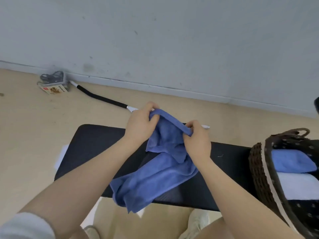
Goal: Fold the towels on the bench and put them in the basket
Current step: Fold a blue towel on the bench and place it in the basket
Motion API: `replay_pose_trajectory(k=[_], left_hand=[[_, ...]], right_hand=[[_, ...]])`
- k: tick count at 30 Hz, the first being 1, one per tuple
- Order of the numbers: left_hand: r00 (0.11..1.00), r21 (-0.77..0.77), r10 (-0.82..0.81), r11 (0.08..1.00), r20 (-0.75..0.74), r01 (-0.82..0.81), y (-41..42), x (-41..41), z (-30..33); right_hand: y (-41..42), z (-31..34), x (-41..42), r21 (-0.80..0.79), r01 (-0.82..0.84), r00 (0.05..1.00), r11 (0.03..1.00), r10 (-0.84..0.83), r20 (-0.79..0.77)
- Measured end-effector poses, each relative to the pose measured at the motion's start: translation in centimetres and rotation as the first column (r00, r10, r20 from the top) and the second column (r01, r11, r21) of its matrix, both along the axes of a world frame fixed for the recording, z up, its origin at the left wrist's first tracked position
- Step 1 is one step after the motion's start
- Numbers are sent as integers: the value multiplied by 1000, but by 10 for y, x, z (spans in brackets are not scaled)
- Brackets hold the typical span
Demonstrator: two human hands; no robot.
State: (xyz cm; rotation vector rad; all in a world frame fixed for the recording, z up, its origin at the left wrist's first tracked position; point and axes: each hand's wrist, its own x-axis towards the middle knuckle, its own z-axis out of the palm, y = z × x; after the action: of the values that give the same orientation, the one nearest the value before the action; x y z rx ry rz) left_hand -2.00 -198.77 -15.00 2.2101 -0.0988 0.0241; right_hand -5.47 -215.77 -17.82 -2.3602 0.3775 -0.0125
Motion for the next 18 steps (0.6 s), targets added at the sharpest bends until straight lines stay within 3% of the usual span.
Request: replay_pose_trajectory(k=[3,8,13,18], left_hand=[[980,-146,201,970,16,-196,9,-6,-52],[947,-423,303,848,-106,-318,25,-34,-77],[876,-716,346,510,-337,-477,37,-72,-48],[892,-887,262,190,-368,-422,30,-109,-11]], right_hand=[[-7,-52,2,39,74,993,997,-77,92],[-16,-78,-21,61,111,976,992,-121,181],[-33,-50,-56,-83,137,973,987,-118,200],[-52,-9,-79,-104,201,936,974,-159,313]])
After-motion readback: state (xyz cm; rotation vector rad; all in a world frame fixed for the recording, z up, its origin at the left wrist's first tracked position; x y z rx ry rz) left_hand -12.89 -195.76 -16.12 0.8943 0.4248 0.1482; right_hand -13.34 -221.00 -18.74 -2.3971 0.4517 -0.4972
